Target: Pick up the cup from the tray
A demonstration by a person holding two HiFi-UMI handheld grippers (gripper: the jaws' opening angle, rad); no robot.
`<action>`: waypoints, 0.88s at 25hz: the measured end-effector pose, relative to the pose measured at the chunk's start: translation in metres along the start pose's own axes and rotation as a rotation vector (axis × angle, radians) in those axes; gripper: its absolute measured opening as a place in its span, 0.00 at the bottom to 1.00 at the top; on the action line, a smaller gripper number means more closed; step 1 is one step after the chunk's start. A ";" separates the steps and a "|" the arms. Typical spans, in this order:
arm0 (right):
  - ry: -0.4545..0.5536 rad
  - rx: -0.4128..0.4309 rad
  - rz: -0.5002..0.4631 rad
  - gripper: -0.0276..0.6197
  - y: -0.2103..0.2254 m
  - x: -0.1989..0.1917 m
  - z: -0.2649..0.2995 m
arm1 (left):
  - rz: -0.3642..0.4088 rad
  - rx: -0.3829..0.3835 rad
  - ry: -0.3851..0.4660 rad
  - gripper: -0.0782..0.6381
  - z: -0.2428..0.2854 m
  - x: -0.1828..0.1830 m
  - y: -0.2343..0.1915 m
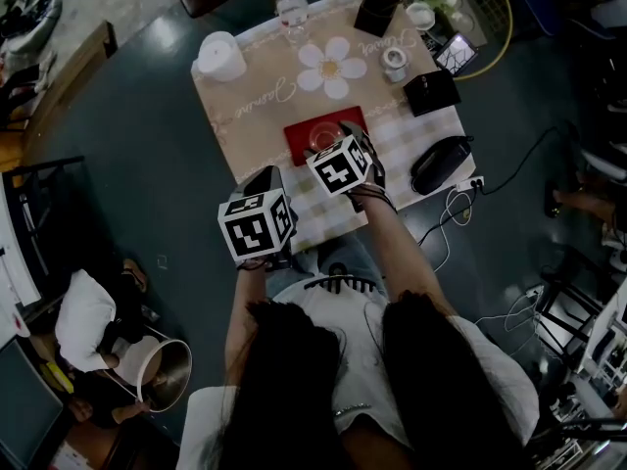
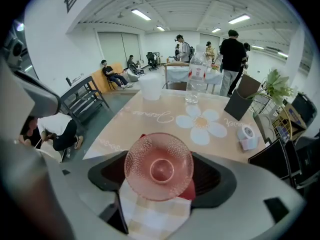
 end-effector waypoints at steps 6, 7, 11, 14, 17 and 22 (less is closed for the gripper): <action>0.019 -0.028 0.036 0.65 0.010 -0.010 -0.023 | 0.036 -0.040 0.001 0.12 0.002 0.002 0.014; 0.018 -0.036 0.046 0.65 0.013 -0.014 -0.026 | 0.046 -0.048 -0.002 0.12 0.002 0.002 0.018; 0.007 -0.065 0.089 0.65 0.023 -0.032 -0.040 | 0.079 -0.078 -0.006 0.12 0.006 0.004 0.030; -0.003 -0.093 0.118 0.65 0.029 -0.049 -0.051 | 0.101 -0.101 -0.008 0.12 0.008 0.004 0.040; -0.013 -0.115 0.157 0.65 0.035 -0.068 -0.059 | 0.122 -0.116 -0.013 0.12 0.010 0.002 0.048; -0.030 -0.149 0.204 0.65 0.044 -0.097 -0.068 | 0.163 -0.131 -0.016 0.12 0.011 0.000 0.060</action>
Point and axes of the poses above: the fingertips, and each gripper's own axes: z forward along the fingers, y to its right, x out of its top, the point moved 6 cm from there along -z, backward along the fingers
